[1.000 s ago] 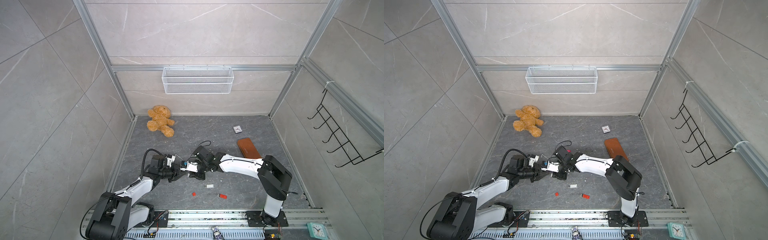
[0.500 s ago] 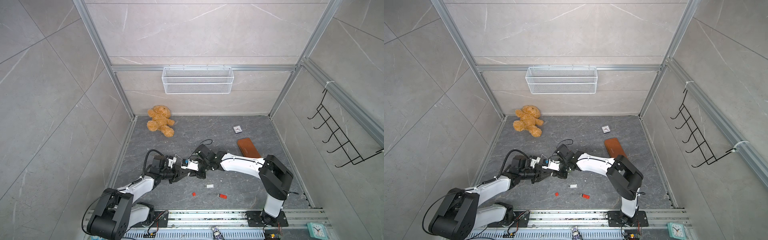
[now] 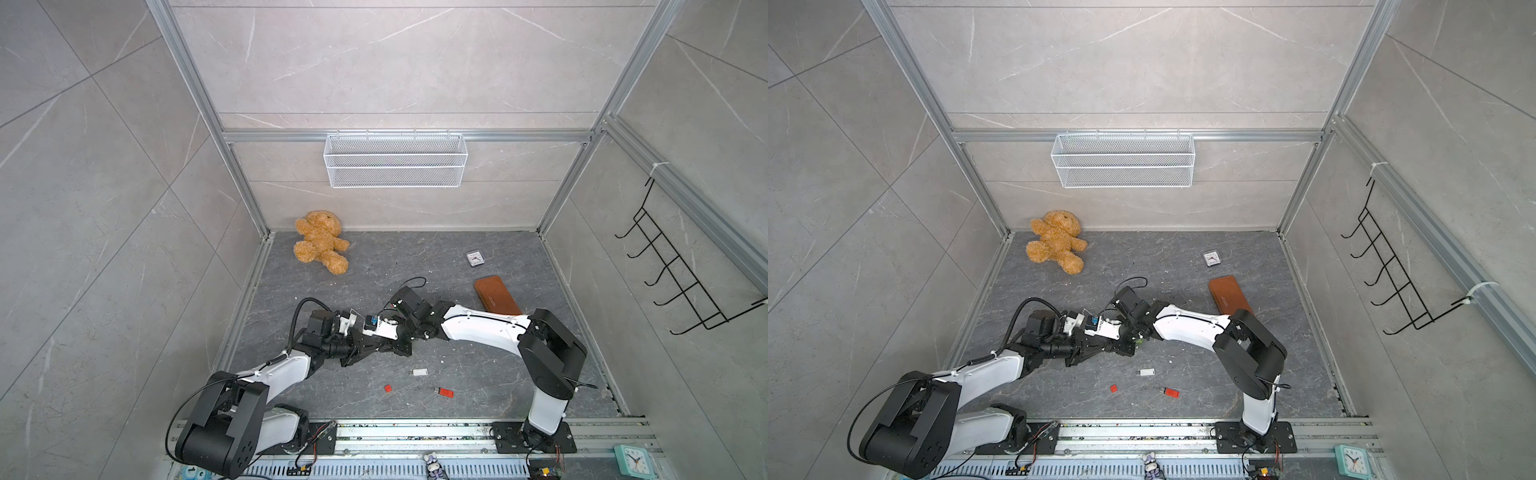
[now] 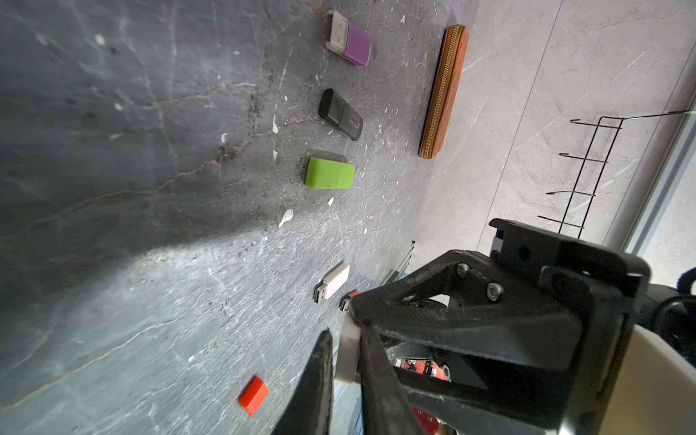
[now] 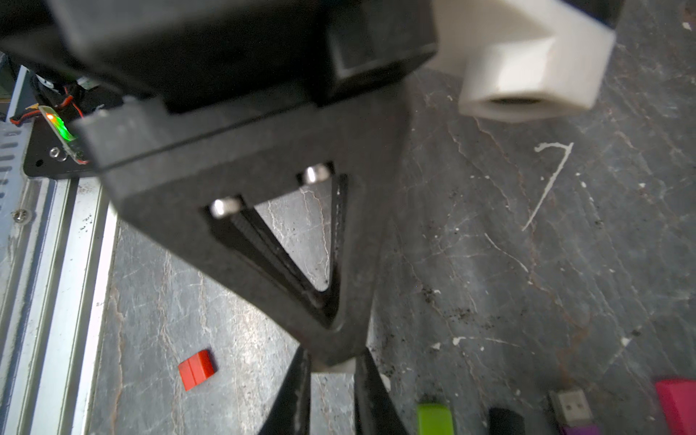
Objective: Close the usb drive cover
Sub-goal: Pick up the cover from the center of the board, then pick up the USB drive from the center of the board.
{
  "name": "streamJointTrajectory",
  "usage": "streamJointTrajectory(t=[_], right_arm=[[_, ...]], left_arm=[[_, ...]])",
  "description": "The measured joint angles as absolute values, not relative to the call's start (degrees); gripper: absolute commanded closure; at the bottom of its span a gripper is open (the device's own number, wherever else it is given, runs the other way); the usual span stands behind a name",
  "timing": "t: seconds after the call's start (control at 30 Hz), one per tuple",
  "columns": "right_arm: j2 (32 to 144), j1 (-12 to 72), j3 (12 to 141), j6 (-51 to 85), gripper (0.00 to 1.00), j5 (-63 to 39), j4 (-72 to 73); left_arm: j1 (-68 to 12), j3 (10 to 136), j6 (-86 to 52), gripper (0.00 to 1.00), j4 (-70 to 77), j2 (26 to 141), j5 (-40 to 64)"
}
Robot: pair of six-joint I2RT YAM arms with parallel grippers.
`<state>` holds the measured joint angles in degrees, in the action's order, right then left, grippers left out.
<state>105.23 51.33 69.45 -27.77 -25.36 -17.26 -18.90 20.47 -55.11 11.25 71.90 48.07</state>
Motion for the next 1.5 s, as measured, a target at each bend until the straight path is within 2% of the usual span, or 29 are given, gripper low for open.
streamJointTrajectory(t=[0.1, 0.23, 0.4, 0.9, 1.5], right_arm=[[105.3, 51.2, 69.5, -27.3, 0.79, -25.4, -17.4], [105.4, 51.1, 69.6, -26.7, 0.67, -25.5, -17.3], [105.3, 50.9, 69.6, -28.4, 0.61, -23.7, -18.3], [97.0, 50.3, 64.0, -38.2, 0.59, -14.6, -35.2], [99.5, 53.5, 61.8, -38.2, 0.56, -10.5, -36.7]], left_arm=[[-19.1, 20.5, -55.3, 0.89, 11.9, 72.1, 48.0], [-19.3, 20.5, -55.6, 0.91, 12.3, 72.3, 47.7], [-19.5, 20.5, -55.6, 0.92, 11.8, 72.2, 46.6], [-19.5, 20.5, -55.1, 0.93, 11.6, 72.4, 46.0], [-19.5, 20.5, -54.8, 0.94, 11.6, 72.6, 45.7]])
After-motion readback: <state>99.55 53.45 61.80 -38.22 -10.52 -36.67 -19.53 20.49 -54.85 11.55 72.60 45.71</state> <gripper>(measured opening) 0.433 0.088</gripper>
